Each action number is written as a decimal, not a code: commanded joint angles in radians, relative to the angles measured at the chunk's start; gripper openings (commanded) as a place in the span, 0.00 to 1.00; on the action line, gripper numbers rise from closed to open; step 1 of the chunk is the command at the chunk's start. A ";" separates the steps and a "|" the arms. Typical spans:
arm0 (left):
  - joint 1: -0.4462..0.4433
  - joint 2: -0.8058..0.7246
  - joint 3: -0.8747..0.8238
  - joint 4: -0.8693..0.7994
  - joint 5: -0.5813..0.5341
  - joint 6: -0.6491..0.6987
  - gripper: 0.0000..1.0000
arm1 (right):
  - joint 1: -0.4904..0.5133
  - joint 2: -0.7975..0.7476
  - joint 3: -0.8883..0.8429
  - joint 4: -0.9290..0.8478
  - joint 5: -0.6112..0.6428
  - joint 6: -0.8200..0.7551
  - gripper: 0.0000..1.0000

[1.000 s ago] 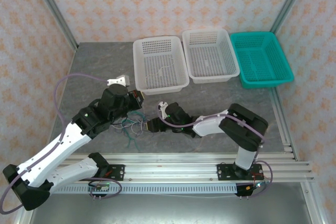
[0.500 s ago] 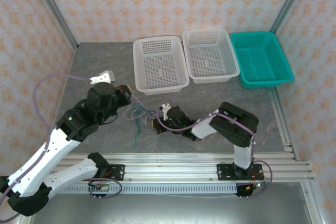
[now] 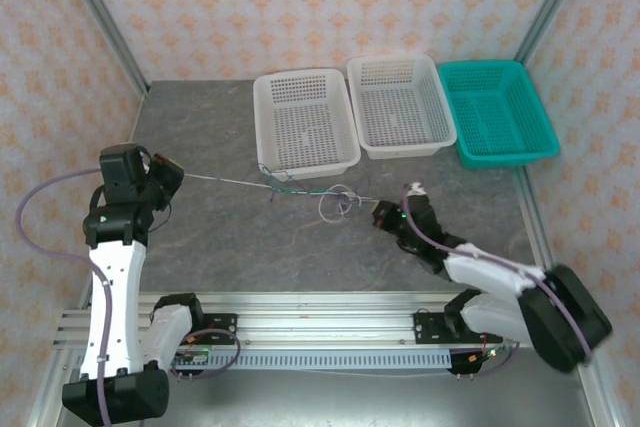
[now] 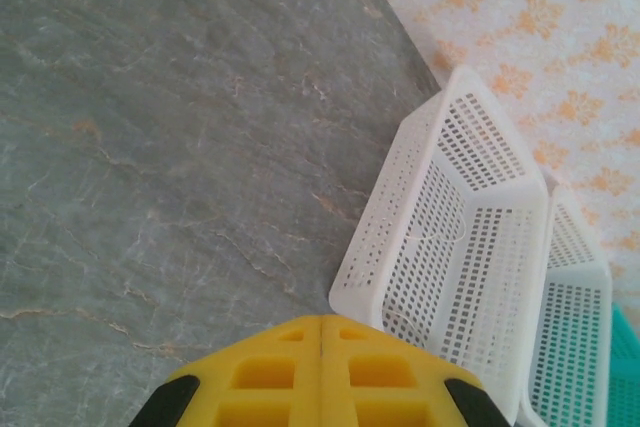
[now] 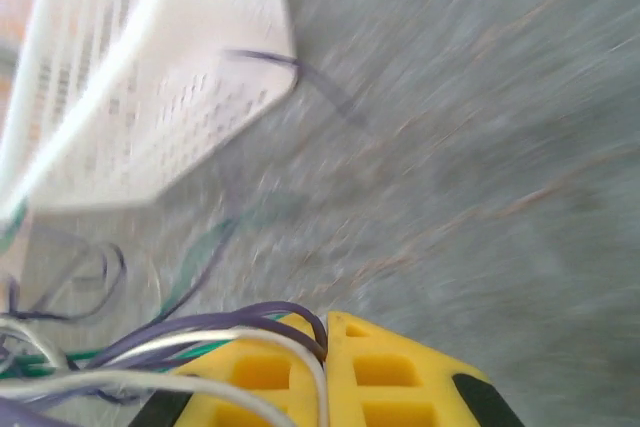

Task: Untangle the cables

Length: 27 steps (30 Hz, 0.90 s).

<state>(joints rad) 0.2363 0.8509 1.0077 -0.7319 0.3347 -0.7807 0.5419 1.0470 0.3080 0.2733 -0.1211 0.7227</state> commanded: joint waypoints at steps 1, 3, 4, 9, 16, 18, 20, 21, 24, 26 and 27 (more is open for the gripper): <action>0.040 -0.016 -0.018 0.028 0.000 0.032 0.00 | -0.129 -0.162 -0.050 -0.399 0.222 0.082 0.00; 0.042 -0.018 -0.062 0.045 0.027 0.018 0.00 | -0.199 -0.236 -0.060 -0.454 0.210 0.068 0.00; 0.041 -0.021 -0.092 0.066 0.053 0.001 0.00 | -0.216 -0.254 -0.059 -0.466 0.200 0.052 0.00; -0.072 -0.064 -0.276 0.225 0.126 -0.038 0.00 | -0.204 -0.172 -0.047 -0.318 -0.052 -0.143 0.00; -0.398 -0.038 -0.428 0.245 -0.062 -0.049 0.00 | -0.008 -0.054 0.105 -0.421 -0.022 -0.284 0.57; -0.407 -0.037 -0.457 0.247 -0.080 -0.052 0.00 | 0.012 -0.094 0.133 -0.442 0.026 -0.306 0.78; -0.407 -0.056 -0.468 0.232 -0.100 -0.049 0.00 | 0.055 -0.161 0.157 -0.432 0.049 -0.397 0.87; -0.407 -0.068 -0.468 0.228 -0.105 -0.046 0.00 | 0.085 -0.185 0.168 -0.420 0.055 -0.456 0.87; -0.408 -0.097 -0.464 0.221 -0.115 -0.033 0.00 | 0.189 -0.193 0.229 -0.393 0.048 -0.700 0.88; -0.408 -0.096 -0.456 0.219 -0.115 -0.024 0.00 | 0.260 -0.141 0.282 -0.371 0.018 -0.876 0.86; -0.407 -0.094 -0.454 0.219 -0.114 -0.023 0.00 | 0.287 -0.108 0.300 -0.353 0.020 -0.940 0.86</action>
<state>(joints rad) -0.1658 0.7616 0.5396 -0.5247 0.2630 -0.8177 0.7731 0.8894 0.5617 -0.1162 -0.1040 0.0750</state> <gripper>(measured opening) 0.046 0.858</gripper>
